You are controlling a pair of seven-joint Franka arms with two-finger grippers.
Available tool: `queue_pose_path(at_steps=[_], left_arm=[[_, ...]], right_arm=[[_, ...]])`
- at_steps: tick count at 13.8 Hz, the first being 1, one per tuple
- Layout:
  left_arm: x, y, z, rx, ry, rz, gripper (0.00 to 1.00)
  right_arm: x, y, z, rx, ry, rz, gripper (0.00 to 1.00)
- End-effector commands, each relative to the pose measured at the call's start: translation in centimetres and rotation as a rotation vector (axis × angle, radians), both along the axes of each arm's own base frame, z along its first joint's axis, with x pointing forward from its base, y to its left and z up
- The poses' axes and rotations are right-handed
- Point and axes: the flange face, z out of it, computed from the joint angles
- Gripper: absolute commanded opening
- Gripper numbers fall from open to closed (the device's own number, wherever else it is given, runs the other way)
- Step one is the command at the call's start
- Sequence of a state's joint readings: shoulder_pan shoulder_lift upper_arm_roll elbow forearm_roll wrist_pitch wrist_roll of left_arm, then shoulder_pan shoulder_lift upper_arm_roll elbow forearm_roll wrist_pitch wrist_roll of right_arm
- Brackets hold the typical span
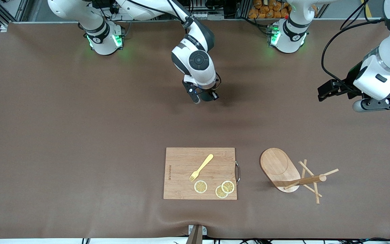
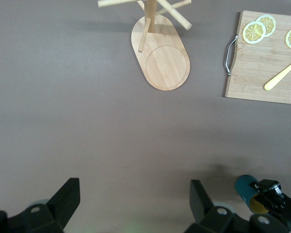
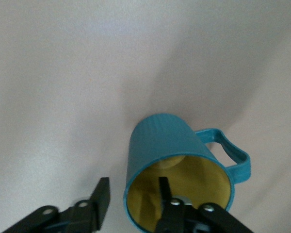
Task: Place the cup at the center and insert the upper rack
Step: 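Set the mug down and open the right gripper while the left gripper approaches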
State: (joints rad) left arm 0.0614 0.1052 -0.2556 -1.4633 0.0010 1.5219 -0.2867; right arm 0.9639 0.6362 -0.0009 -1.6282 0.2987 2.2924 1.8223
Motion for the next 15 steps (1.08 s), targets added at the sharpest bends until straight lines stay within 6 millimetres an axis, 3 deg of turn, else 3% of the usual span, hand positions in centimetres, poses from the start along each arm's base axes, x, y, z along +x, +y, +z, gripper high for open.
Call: queue_pose_path(at_steps=[1, 3, 7, 9, 12, 15], left_arm=[[-1.1, -0.2, 1.4, -0.003, 0.005, 0.041, 1.0], [-1.7, -0.3, 2.0, -0.001, 0.006, 0.059, 1.0], [-3.1, -3.1, 2.7, 0.008, 0.019, 0.121, 1.0], [-3.9, -6.2, 2.6, 0.012, 0.024, 0.176, 1.0], [-5.6, -11.6, 1.8, 0.03, 0.039, 0.256, 1.0], [-7.7, -17.4, 0.5, 0.056, 0.054, 0.333, 1.0]], right_arm=[[0.6, 0.5, 1.7, 0.021, -0.015, 0.003, 1.0], [1.1, -0.3, 4.9, 0.035, -0.024, 0.063, 1.0], [5.6, -6.2, 12.1, 0.066, -0.028, 0.2, 1.0], [8.2, -10.3, 15.6, 0.082, -0.033, 0.259, 1.0], [12.1, -18.7, 21.9, 0.116, -0.06, 0.363, 1.0], [13.7, -25.9, 26.6, 0.085, -0.128, 0.471, 1.0]])
